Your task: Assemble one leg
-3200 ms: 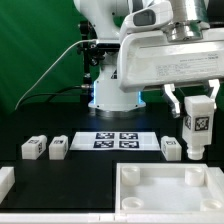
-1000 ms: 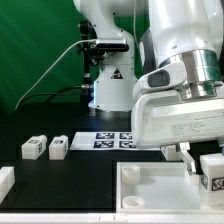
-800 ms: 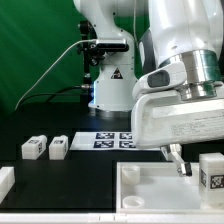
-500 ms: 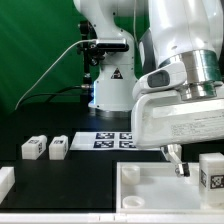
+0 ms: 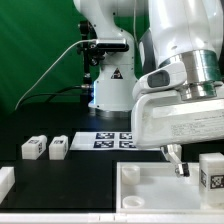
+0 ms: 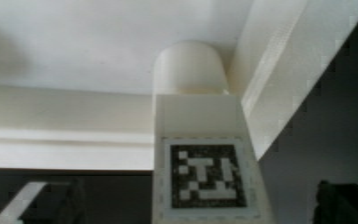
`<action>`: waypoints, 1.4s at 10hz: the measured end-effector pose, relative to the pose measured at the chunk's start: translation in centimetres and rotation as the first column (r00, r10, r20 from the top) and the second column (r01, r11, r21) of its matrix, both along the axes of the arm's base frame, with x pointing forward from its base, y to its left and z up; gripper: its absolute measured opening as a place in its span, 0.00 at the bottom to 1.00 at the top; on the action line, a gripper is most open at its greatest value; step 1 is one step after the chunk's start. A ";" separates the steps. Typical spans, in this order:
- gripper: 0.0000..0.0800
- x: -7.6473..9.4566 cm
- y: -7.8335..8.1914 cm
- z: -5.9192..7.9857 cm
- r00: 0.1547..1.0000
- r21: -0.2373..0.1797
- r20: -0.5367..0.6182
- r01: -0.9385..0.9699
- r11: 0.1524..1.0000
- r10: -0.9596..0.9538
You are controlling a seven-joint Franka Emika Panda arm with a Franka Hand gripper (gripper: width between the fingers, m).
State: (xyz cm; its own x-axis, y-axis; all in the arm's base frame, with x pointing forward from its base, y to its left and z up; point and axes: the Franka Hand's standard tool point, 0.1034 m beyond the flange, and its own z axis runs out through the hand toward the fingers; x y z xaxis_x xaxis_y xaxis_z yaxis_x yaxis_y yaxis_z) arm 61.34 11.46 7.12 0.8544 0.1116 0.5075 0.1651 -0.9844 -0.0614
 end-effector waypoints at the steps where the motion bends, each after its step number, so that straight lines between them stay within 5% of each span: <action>1: 0.81 0.0 -0.1 0.0 1.000 0.000 -0.010 0.002 1.000 -0.002; 6: 0.81 1.2 0.0 1.4 0.953 0.002 -0.303 -0.017 1.000 0.017; 9: 0.81 0.8 0.3 1.1 0.799 0.012 -0.601 -0.038 0.999 0.037; 11: 0.81 1.7 0.3 0.9 0.846 0.011 -0.533 -0.027 1.000 0.028; 12: 0.65 1.8 0.3 0.8 0.846 0.011 -0.533 -0.026 1.000 0.028; 13: 0.65 1.8 0.3 0.8 0.846 0.011 -0.532 -0.026 1.000 0.028; 14: 0.48 1.8 0.3 0.8 0.845 0.011 -0.535 -0.009 1.000 0.013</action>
Offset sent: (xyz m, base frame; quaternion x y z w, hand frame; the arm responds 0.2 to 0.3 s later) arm 0.0179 -0.0092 0.0100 -0.0015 -0.0457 0.0381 0.9982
